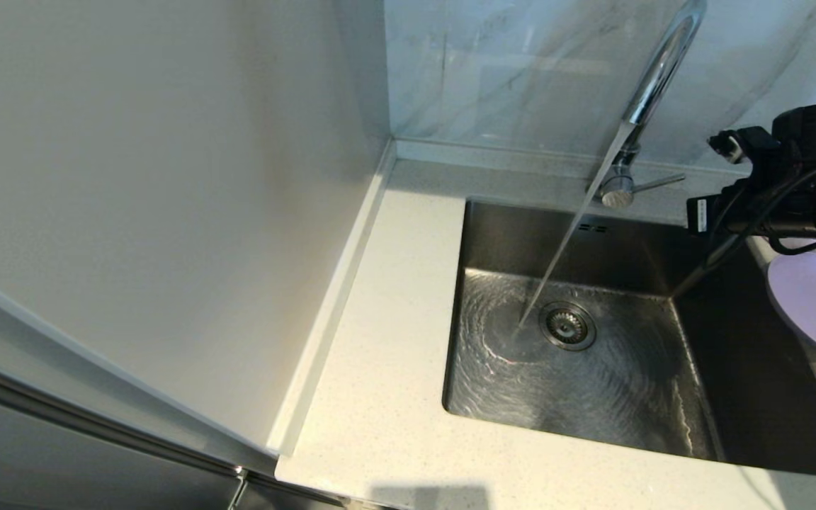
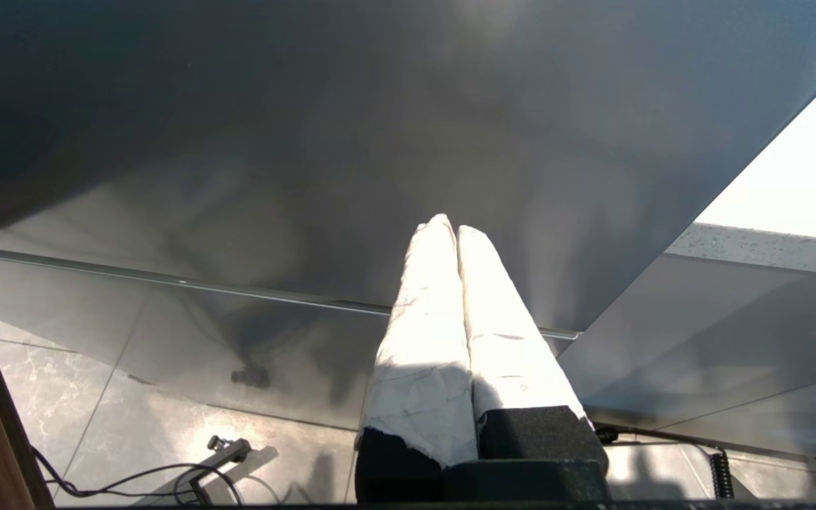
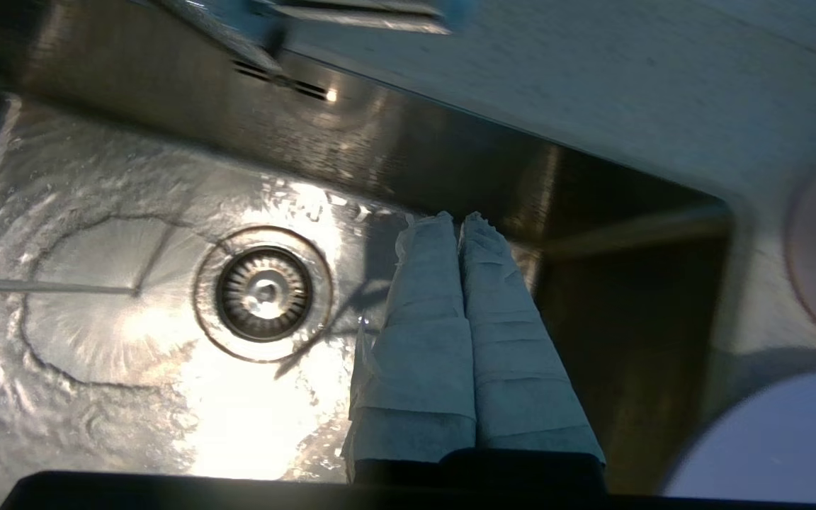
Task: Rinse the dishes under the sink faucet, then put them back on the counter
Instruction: Turn off the faucet
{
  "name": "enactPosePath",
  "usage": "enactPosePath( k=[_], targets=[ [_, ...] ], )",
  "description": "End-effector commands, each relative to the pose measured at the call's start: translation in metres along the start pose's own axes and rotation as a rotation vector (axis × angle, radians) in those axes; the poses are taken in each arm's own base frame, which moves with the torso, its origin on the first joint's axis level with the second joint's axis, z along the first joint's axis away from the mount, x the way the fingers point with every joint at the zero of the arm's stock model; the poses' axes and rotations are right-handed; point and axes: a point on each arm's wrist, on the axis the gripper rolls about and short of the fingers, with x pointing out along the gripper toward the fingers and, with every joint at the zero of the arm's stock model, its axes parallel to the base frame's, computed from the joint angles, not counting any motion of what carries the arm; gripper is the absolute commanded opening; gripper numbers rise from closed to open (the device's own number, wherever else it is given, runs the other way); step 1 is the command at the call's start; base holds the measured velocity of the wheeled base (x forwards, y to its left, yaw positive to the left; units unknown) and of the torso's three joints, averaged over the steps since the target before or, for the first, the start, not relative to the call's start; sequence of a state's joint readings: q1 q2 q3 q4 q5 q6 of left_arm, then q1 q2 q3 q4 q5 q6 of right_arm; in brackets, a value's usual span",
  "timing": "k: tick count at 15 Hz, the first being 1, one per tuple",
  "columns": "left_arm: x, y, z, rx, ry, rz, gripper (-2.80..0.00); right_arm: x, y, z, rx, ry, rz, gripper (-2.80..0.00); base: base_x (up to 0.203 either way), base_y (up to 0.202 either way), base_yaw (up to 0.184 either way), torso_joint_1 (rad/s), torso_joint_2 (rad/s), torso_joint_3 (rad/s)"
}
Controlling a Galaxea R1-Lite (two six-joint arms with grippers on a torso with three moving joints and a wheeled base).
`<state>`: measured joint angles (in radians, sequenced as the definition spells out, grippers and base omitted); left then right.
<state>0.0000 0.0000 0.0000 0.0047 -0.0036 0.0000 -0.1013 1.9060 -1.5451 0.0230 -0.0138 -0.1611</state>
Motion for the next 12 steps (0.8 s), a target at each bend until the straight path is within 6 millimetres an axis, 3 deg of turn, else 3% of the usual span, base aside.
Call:
enactPosePath(
  k=[1, 6, 12],
  targets=[
    [0.0, 0.0, 0.0, 0.0, 0.0, 0.001, -2.8, 0.0, 0.013, 0.007, -0.009, -0.021, 0.03, -2.8, 0.0, 0.0, 0.0, 0.0, 0.0, 0.0],
    [0.0, 0.0, 0.0, 0.0, 0.0, 0.001, -2.8, 0.012, 0.016, 0.022, -0.01, -0.073, 0.02, -2.8, 0.0, 0.0, 0.0, 0.0, 0.0, 0.0],
    [0.0, 0.0, 0.0, 0.0, 0.0, 0.001, -2.8, 0.024, 0.015, 0.026, -0.009, -0.09, 0.013, -2.8, 0.0, 0.0, 0.0, 0.0, 0.0, 0.0]
  ],
)
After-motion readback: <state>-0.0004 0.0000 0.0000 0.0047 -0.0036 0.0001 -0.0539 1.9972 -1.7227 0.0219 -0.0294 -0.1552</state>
